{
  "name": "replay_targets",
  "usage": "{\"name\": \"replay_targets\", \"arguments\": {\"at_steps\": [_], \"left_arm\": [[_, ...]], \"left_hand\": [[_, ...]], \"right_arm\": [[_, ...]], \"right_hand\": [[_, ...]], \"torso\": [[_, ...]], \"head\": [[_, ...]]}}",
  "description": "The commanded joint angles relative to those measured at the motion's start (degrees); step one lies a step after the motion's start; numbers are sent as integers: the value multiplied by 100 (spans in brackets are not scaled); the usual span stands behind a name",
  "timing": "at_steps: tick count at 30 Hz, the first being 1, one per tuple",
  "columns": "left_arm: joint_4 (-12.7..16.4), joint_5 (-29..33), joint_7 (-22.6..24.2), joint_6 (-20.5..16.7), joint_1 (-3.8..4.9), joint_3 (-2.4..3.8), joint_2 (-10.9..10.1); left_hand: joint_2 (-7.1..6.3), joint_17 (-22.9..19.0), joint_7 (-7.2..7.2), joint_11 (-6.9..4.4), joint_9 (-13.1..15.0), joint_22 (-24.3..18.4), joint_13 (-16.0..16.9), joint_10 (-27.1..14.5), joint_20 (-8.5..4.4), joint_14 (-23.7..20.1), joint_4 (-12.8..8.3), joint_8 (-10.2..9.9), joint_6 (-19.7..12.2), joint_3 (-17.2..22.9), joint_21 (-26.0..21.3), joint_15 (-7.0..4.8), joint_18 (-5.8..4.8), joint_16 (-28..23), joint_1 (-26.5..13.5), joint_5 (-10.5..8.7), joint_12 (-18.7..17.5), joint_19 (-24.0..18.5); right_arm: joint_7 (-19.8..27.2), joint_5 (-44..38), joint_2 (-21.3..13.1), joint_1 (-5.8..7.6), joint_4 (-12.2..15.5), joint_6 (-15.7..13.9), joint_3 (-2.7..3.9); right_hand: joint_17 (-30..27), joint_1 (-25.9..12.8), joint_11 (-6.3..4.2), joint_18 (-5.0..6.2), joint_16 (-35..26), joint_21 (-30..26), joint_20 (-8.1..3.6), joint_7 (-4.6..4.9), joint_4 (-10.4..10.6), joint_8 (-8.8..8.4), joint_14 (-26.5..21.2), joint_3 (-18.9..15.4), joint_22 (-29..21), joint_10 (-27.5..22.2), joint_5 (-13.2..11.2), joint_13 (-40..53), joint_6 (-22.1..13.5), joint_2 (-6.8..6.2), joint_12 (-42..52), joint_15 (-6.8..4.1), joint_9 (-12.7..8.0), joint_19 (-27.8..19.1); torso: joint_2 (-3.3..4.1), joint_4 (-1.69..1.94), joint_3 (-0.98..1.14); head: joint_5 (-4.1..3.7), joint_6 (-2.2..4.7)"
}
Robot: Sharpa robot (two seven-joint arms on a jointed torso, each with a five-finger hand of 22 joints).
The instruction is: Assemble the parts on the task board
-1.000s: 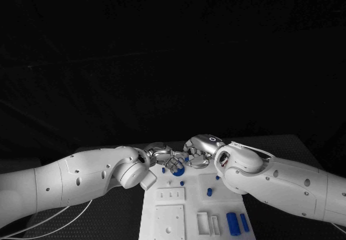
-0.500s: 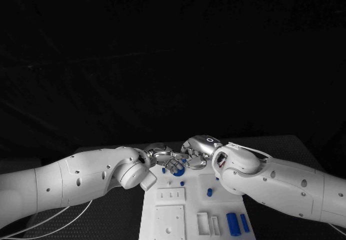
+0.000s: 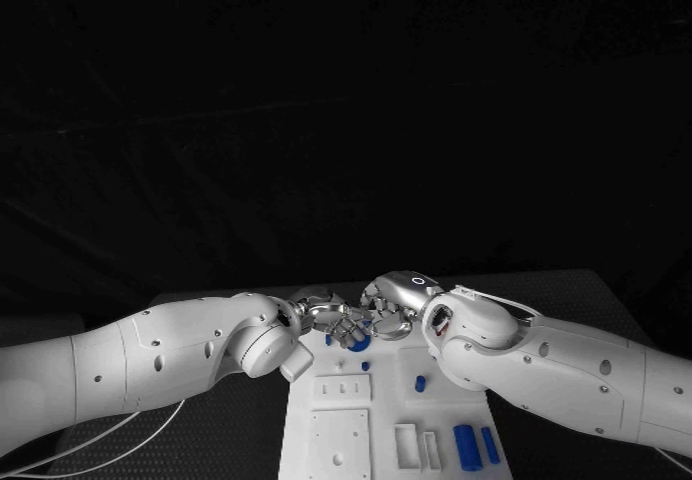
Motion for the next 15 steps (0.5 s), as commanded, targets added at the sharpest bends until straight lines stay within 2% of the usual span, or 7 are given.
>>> {"name": "replay_targets", "arguments": {"at_steps": [1,6,12,14,15], "left_arm": [[16,57,145,79,21,23,30],[-4,58,93,82,21,23,48],[-17,58,28,84,21,23,66],[-19,36,-18,92,21,23,72],[-18,9,-51,95,21,23,75]], "left_hand": [[100,-35,-16,-6,-8,98,32,33,-17,-3,-165,4,69,8,22,-15,38,49,-39,204,27,-46],[137,-66,-25,-15,-23,96,60,48,-20,-2,-300,-9,113,34,25,-17,29,70,-120,351,42,-42],[-48,-99,-35,-24,-36,94,88,66,-24,-1,-386,-22,159,33,32,-20,25,92,-275,473,56,-28],[-138,-121,-42,-30,-43,93,107,79,-27,-1,-377,-30,186,55,34,-22,25,107,-410,667,66,-23],[-169,-126,-44,-33,-44,94,112,83,-28,-2,-385,-31,194,59,35,-23,25,112,-439,700,69,-24]], "right_arm": [[57,-26,18,-30,41,112,-16],[55,-26,22,-34,33,110,-20],[51,-42,33,-35,30,115,-27],[50,-47,43,-35,24,116,-31],[49,-54,49,-35,21,121,-33]], "right_hand": [[0,55,-7,173,-8,21,-9,214,28,11,4,23,50,33,-25,-4,254,7,-40,-33,7,31],[0,55,-7,173,-8,21,-9,214,30,9,5,24,49,34,-25,-4,254,6,-41,-33,7,32],[0,57,-6,173,-9,20,-9,214,31,8,5,28,49,34,-25,-5,255,6,-43,-33,6,32],[0,58,-7,173,-9,20,-9,214,31,8,5,29,49,35,-25,-5,255,6,-43,-33,7,33],[0,59,-7,173,-10,20,-9,214,31,7,5,29,49,35,-25,-5,255,6,-43,-33,7,33]], "torso": [[1,-11,4],[0,-8,6],[-1,-9,7],[-1,-9,7],[-2,-8,6]], "head": [[16,-2],[18,-11],[26,-24],[26,-24],[26,-27]]}}
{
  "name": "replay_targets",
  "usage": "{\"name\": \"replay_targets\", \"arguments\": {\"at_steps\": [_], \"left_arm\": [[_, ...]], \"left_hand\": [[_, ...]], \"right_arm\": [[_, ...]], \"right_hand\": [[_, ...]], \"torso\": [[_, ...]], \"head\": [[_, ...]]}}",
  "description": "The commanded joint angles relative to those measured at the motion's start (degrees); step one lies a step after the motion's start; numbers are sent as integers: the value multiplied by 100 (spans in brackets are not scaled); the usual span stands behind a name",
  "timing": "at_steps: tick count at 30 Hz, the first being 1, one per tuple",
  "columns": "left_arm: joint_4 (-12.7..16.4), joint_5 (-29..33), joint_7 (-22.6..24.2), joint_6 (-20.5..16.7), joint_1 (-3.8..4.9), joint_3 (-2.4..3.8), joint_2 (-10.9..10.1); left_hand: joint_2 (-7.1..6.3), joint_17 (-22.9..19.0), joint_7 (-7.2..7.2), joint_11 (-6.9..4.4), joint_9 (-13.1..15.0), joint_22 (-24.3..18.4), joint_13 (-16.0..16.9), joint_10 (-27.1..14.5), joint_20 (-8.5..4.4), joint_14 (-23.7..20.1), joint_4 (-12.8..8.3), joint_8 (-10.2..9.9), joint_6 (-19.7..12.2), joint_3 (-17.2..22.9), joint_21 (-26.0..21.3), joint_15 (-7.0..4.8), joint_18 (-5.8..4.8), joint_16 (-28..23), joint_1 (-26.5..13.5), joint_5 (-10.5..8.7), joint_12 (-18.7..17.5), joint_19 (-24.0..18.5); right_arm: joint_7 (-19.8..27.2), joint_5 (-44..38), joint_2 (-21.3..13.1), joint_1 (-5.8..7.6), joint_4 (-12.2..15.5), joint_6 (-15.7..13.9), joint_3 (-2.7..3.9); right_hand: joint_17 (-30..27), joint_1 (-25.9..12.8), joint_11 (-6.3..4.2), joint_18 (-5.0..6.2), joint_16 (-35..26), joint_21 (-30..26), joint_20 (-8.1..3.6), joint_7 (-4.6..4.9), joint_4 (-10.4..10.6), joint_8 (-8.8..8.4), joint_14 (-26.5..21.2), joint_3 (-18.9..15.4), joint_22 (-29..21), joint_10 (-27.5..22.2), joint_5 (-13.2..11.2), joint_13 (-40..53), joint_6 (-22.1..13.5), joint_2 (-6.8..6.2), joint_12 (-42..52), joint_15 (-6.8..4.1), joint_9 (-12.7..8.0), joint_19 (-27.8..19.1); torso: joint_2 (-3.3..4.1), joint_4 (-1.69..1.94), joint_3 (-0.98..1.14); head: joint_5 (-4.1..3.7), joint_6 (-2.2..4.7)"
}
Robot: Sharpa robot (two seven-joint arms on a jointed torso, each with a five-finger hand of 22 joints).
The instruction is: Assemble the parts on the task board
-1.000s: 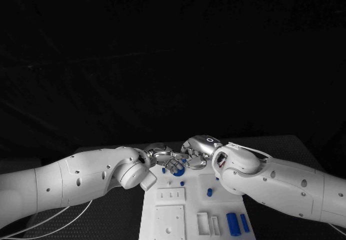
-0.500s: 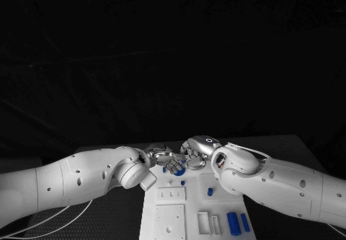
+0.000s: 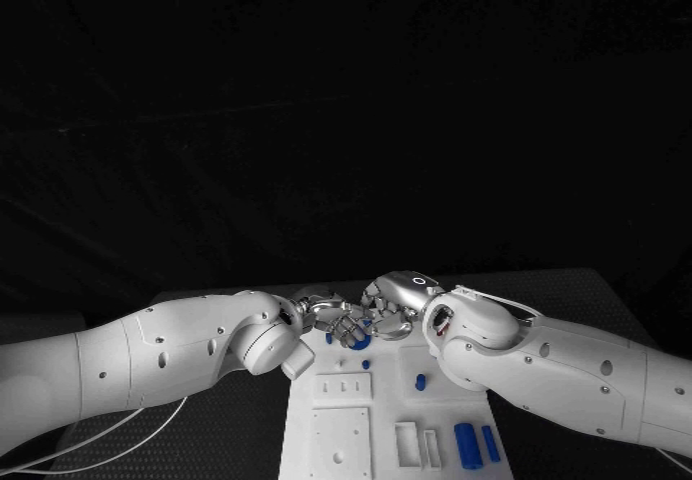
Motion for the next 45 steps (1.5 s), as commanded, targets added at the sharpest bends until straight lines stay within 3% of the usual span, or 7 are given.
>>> {"name": "replay_targets", "arguments": {"at_steps": [1,6,11,26,29,36,45], "left_arm": [[29,-24,3,86,23,24,44],[38,-109,-94,112,23,24,47],[33,-143,-133,105,23,24,49],[28,-171,-184,123,23,24,33],[34,-163,-182,108,22,24,4],[7,-133,-220,149,22,24,-22],[12,-133,-282,233,21,24,-5]], "left_hand": [[-65,-12,-11,-8,-5,96,17,62,-10,0,-32,-29,55,18,37,-24,32,35,-108,90,47,-3],[-218,-28,-51,-51,10,99,67,144,-22,19,-16,5,155,40,51,-38,36,75,-246,105,114,14],[-244,-36,-66,-67,17,100,90,165,-28,23,4,14,193,66,56,-44,37,95,-300,76,142,16],[347,-87,-115,-115,64,105,194,224,-30,21,-455,44,322,399,89,-50,0,185,60,287,246,-21],[347,-111,-129,-129,80,98,219,249,-35,33,-424,49,365,618,92,-55,-14,209,90,128,266,-16],[426,-90,-199,-204,186,111,312,396,-89,128,-537,124,535,718,132,-120,-60,369,-114,515,381,-7],[436,-74,-222,-229,224,113,350,438,-112,156,-579,143,586,732,154,-145,-75,441,-173,531,429,0]], "right_arm": [[60,-56,43,-25,23,128,-19],[57,-64,53,-25,24,133,-21],[57,-66,48,-25,28,137,-23],[53,-68,36,-26,-21,214,-26],[57,-68,14,-32,-47,220,-27],[74,-62,-13,-45,-45,205,-28],[83,-57,-9,-49,-22,179,-28]], "right_hand": [[0,58,-7,173,-10,20,-10,215,14,9,4,13,49,35,-25,-5,255,5,-21,-35,5,33],[0,62,-7,173,-10,20,-11,214,15,8,5,18,48,36,-25,-6,256,10,-22,-35,5,34],[0,64,-7,173,-11,20,-11,214,15,7,5,21,48,37,-25,-6,257,12,-23,-35,5,35],[0,67,-6,173,-12,19,-11,215,16,4,7,25,48,39,-25,-6,259,11,-26,-35,6,36],[0,66,-6,173,-12,19,-11,215,17,4,7,25,48,39,-25,-6,259,10,-26,-34,6,36],[-1,63,-5,173,-13,18,-10,216,17,1,7,25,48,39,-25,-6,257,4,-28,-34,5,36],[-1,61,-5,173,-14,18,-10,217,19,-1,7,25,48,39,-25,-6,256,2,-29,-33,5,36]], "torso": [[-2,1,-1],[1,1,1],[2,3,-4],[4,0,-6],[4,-2,-4],[3,2,-3],[4,5,0]], "head": [[2,-4],[0,-18],[-4,-21],[-2,-41],[1,-40],[-9,-38],[-11,-45]]}}
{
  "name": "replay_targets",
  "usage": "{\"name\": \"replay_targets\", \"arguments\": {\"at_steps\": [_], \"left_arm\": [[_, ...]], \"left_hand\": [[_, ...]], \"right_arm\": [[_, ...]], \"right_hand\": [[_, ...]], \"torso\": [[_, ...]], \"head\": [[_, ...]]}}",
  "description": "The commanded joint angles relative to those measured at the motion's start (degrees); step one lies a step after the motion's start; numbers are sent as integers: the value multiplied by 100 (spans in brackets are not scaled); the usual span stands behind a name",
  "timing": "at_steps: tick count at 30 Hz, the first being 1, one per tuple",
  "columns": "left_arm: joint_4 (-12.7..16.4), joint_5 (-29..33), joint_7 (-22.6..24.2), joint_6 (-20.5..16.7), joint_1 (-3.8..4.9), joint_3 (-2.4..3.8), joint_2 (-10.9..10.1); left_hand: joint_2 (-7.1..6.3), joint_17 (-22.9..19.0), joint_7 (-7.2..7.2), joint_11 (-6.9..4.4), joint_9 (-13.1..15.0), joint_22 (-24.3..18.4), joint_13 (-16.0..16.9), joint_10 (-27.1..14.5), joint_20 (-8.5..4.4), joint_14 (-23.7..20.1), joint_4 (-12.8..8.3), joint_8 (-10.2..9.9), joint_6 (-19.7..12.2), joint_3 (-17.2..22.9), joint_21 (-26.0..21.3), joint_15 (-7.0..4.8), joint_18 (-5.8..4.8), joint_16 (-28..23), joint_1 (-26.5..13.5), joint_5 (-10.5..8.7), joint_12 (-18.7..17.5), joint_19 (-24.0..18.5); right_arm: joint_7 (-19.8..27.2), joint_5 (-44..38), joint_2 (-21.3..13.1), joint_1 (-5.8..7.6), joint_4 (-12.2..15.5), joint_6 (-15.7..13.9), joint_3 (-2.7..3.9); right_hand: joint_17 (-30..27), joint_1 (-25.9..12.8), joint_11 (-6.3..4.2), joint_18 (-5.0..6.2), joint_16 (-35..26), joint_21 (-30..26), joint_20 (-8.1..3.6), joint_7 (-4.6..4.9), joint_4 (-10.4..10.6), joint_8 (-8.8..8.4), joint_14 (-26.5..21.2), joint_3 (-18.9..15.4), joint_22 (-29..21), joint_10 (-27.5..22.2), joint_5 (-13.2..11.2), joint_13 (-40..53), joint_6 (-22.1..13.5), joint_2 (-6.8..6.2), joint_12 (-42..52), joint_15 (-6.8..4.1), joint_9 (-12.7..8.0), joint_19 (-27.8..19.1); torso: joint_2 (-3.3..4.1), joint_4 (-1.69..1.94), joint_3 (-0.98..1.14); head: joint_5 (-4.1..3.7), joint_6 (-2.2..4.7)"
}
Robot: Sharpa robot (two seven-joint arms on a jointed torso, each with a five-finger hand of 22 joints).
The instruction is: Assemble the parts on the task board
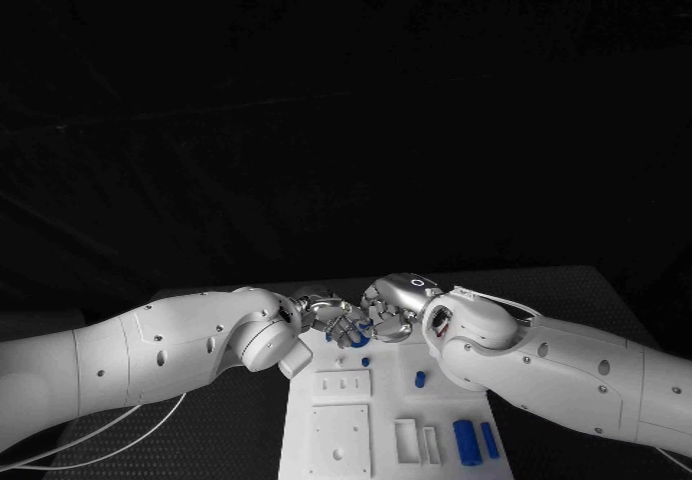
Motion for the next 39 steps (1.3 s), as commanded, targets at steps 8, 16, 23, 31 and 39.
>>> {"name": "replay_targets", "arguments": {"at_steps": [8,16,23,31,39], "left_arm": [[-7,-66,-65,184,10,9,0],[-21,-207,-97,124,10,9,-29],[-68,-408,-121,193,10,8,-93],[-119,-907,-190,-14,6,-2,-159],[-118,-1422,-437,-190,2,-141,-190]], "left_hand": [[26,71,-228,-89,175,111,115,162,-101,123,-63,121,356,14,50,-96,-68,228,-119,5,196,1],[26,104,-268,-134,306,127,211,199,-133,157,-121,153,435,39,52,-148,-184,403,-175,128,334,-161],[23,107,-283,-156,364,134,249,220,-174,189,-151,158,462,49,102,-179,-214,476,-176,153,391,-174],[40,113,-285,-172,403,134,283,233,-195,194,-160,146,466,57,124,-194,-215,536,-178,152,442,-232],[66,301,-357,-417,582,158,837,485,-475,542,-209,125,576,-20,787,-484,-159,1231,-145,195,1269,267]], "right_arm": [[39,-42,-44,-8,-35,54,-4],[116,80,-119,-8,-77,73,-4],[195,249,-287,-8,-109,-120,-5],[209,506,-624,-24,-174,-430,-7],[299,1090,-848,-37,-444,-751,-7]], "right_hand": [[-1,41,-4,171,-16,17,-19,220,17,8,12,20,47,37,14,-8,248,-15,-32,-41,7,27],[-15,-12,20,171,-52,-12,-9,247,41,-45,-7,6,39,-3,14,-21,181,-160,-76,-22,-9,-2],[-96,-125,179,171,-253,-220,9,418,329,-326,-171,33,-43,-220,11,-197,-294,-677,-373,113,-91,-156],[-139,-277,268,171,-386,-389,35,509,410,-438,-341,-299,-89,-384,14,-296,-550,-792,-500,196,-87,-324],[-149,-174,256,171,-395,-418,33,496,482,-409,-328,-245,-102,-362,29,-332,-506,-741,-495,186,-56,-307]], "torso": [[0,2,5],[-2,-10,7],[-7,-15,11],[-15,-17,8],[-23,-12,-2]], "head": [[-2,-24],[-2,-29],[-2,-45],[30,-74],[42,-83]]}}
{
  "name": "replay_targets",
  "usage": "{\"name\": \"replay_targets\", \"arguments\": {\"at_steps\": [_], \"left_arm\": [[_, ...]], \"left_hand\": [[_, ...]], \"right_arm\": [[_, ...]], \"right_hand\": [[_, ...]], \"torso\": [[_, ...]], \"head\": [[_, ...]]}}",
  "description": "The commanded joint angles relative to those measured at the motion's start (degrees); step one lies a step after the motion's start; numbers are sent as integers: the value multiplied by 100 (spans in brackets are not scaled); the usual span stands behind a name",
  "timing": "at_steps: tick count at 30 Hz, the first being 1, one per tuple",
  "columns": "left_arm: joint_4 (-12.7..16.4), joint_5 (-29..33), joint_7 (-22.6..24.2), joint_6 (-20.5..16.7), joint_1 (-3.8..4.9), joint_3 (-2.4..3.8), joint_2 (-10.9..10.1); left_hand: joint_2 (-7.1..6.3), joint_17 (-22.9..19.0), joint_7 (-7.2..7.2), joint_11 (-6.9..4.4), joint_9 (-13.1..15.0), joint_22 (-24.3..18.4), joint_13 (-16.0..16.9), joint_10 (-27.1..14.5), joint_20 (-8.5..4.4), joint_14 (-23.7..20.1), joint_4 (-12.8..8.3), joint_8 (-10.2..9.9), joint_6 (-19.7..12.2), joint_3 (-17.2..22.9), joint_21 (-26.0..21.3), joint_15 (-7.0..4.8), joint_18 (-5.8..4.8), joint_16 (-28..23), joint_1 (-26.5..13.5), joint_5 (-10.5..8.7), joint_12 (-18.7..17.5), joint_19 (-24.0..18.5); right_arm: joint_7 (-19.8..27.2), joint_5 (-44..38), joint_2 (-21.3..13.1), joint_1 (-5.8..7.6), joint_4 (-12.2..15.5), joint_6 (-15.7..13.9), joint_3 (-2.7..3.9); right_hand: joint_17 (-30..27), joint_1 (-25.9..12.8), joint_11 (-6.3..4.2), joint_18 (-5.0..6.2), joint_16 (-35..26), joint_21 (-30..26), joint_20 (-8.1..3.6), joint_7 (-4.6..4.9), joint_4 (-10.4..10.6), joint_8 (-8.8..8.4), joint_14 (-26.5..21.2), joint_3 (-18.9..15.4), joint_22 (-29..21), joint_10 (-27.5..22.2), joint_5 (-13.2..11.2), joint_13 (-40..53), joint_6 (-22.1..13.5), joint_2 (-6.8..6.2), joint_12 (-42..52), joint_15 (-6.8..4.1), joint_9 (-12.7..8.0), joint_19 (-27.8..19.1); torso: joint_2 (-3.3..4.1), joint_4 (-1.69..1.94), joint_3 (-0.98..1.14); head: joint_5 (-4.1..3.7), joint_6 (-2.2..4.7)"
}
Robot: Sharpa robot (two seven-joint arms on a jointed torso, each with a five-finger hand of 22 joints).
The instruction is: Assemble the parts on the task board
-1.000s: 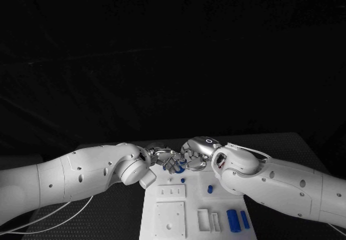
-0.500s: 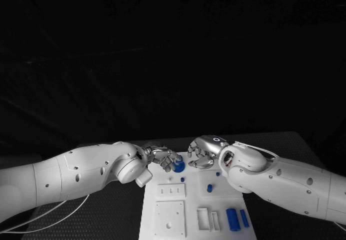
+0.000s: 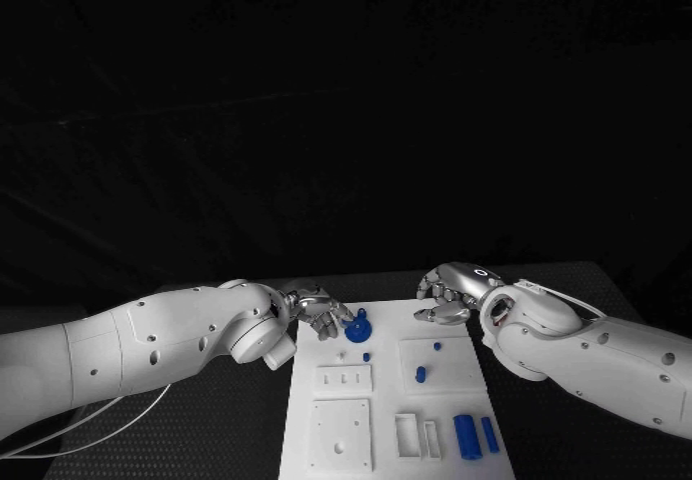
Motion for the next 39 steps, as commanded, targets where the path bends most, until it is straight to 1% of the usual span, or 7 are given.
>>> {"name": "replay_targets", "arguments": {"at_steps": [1,8,18,28,29,36,39], "left_arm": [[34,-516,-267,-209,-5,-73,-17],[124,-1325,-974,-78,-4,-224,76],[252,-1940,-1079,-201,-15,-285,153],[317,-2341,-1113,-498,-109,-287,293],[327,-2365,-1112,-509,-113,-287,296],[342,-2659,-1084,-565,-242,-288,316],[343,-2704,-1097,-575,-318,-288,318]], "left_hand": [[100,165,-350,-134,214,141,350,-101,-449,187,-45,-1,412,-34,466,-182,53,524,49,60,503,266],[19,608,-549,-344,388,143,1668,130,-930,806,-70,-143,483,-44,1792,-806,271,1940,141,405,2471,986],[-23,592,-602,-399,514,115,2005,-38,-1029,986,-8,-136,636,-1,2143,-874,344,2216,0,440,2956,1186],[-50,548,-657,-449,618,107,2030,-85,-1021,982,14,-24,801,38,2175,-906,358,2263,-74,638,3028,1176],[-50,544,-670,-460,639,107,2032,-85,-1020,985,21,5,834,40,2180,-913,359,2274,-87,681,3039,1175],[94,512,-700,-486,712,108,2029,-99,-1009,980,64,79,882,27,2209,-932,359,2328,-246,738,3086,1156],[-42,453,-704,-495,680,99,1994,-121,-1005,952,213,51,892,648,2204,-935,373,2348,-303,76,3091,1112]], "right_arm": [[115,530,-5,-9,-85,-303,1],[83,949,-50,1,-171,-169,4],[132,1195,7,129,-277,-249,48],[542,3151,195,292,-781,-392,69],[599,3316,222,295,-840,-410,72],[1329,4541,364,317,-1181,-559,99],[1589,4855,423,329,-1308,-540,103]], "right_hand": [[-9,75,-10,215,-41,-26,3,36,50,3,-21,13,-7,-7,31,-13,-54,-8,-26,-11,11,-24],[-17,129,-8,215,-44,-41,9,39,119,-15,-6,63,-8,8,68,-42,-74,-4,-16,-10,14,-8],[-20,140,-4,215,-44,-54,21,43,193,-29,-2,71,9,1,252,-76,-79,-13,1,-6,25,-5],[-185,23,149,196,-411,-411,139,191,252,-190,-471,53,-52,-433,304,-233,-356,-18,-248,148,-29,-507],[-424,-105,265,59,-969,-883,308,299,207,-252,-1133,77,-186,-1033,312,-481,-489,13,-733,288,-46,-1187],[-1362,-97,473,-87,-2103,-1996,785,417,2,-158,-1634,-53,-714,-1120,583,-2040,-569,214,-1866,744,44,-2036],[-1862,-165,604,-124,-2685,-2464,981,445,-166,-125,-1833,-191,-967,-1074,825,-2974,-593,396,-2554,943,50,-2388]], "torso": [[-13,-6,-7],[-60,-30,1],[-103,-20,19],[-132,-7,16],[-133,-5,15],[-136,-3,15],[-135,-2,10]], "head": [[14,-16],[52,-117],[92,-299],[114,-467],[116,-486],[127,-551],[133,-575]]}}
